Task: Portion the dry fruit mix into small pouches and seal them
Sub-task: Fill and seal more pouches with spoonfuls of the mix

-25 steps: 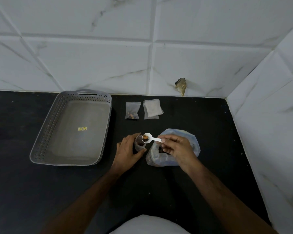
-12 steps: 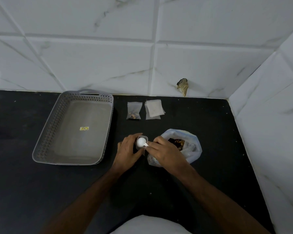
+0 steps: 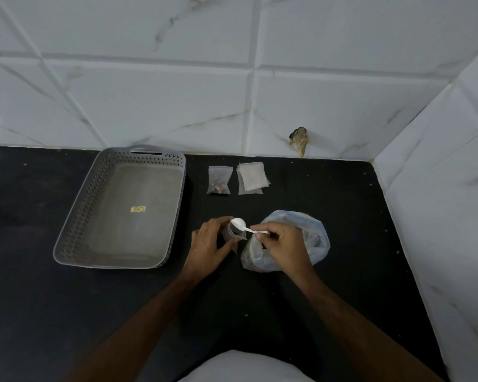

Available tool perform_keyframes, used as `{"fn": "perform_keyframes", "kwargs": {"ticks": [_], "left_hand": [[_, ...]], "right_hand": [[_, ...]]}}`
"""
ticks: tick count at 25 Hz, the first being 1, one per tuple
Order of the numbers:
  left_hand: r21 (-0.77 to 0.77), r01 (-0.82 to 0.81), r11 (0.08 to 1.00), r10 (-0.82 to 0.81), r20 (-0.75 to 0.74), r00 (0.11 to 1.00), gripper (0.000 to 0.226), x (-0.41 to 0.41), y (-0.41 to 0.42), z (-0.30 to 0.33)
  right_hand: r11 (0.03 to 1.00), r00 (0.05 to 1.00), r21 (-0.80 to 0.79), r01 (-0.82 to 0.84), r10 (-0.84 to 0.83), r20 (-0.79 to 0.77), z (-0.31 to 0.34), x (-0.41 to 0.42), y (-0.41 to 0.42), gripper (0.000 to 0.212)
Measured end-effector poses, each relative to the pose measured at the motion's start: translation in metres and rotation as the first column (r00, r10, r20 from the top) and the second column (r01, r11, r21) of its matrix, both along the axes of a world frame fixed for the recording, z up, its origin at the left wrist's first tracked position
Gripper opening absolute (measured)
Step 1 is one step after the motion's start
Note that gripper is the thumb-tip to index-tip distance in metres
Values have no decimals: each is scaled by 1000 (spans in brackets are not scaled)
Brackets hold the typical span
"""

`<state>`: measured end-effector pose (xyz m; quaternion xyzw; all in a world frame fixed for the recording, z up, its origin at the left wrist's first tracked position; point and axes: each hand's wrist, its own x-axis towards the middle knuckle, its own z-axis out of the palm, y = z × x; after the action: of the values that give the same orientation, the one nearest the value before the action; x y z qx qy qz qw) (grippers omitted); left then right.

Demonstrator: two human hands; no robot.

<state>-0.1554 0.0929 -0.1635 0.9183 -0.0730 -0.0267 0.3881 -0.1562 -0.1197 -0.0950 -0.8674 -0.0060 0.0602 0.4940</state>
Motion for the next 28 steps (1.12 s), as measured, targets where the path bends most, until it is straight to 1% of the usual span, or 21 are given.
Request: {"fn": "perform_keyframes", "kwargs": {"ticks": [2,5,8,10,12,15,17,19,23,25,26,27,28], "left_hand": [[-3,5,1000,-5,-4,1000,54,0,0,1],[-4,9,1000,-9,-11,1000,56,1,0,2],[-15,17,1000,-17,-23,1000,57,1,2,5],[-40,32,999,-34,-47,998,56,0,4,9],[-75,40,996,-45,-63,997,50,2,6,8],[-115,51,992,-59,-66,996,43,10,7,7],[-133,60,989,-68,-55,996,40,12,8,7],[-137,69,988,-77,-53,996,40,11,8,7],[-211,45,976,-54,-40,998,22,8,9,10],[-281,6,960,-29,-79,996,13,6,9,12],[-317,-18,948,-17,-106,994,10,5,10,13],[-342,-41,939,-4,-130,991,8,4,11,15],[-360,-60,931,7,-148,989,8,4,12,16]], "right_hand": [[986,989,137,99,-83,-122,-4,4,-4,27],[918,954,328,222,-135,-267,-3,5,-6,25],[832,914,447,329,-161,-372,9,2,-7,20],[783,882,464,415,-221,-416,15,-1,-20,18],[780,853,404,478,-302,-425,20,-10,-42,19],[814,839,268,515,-415,-351,21,-31,-72,18],[840,846,186,509,-449,-288,14,-43,-81,18],[851,844,129,510,-465,-268,2,-50,-84,19],[883,871,90,461,-431,-234,-9,-53,-78,20],[910,893,33,413,-397,-210,-10,-55,-76,19],[924,905,-13,383,-378,-196,-9,-56,-75,17],[931,919,-94,352,-363,-153,-7,-57,-76,14],[922,936,-215,321,-343,-76,-4,-57,-77,12]]}}
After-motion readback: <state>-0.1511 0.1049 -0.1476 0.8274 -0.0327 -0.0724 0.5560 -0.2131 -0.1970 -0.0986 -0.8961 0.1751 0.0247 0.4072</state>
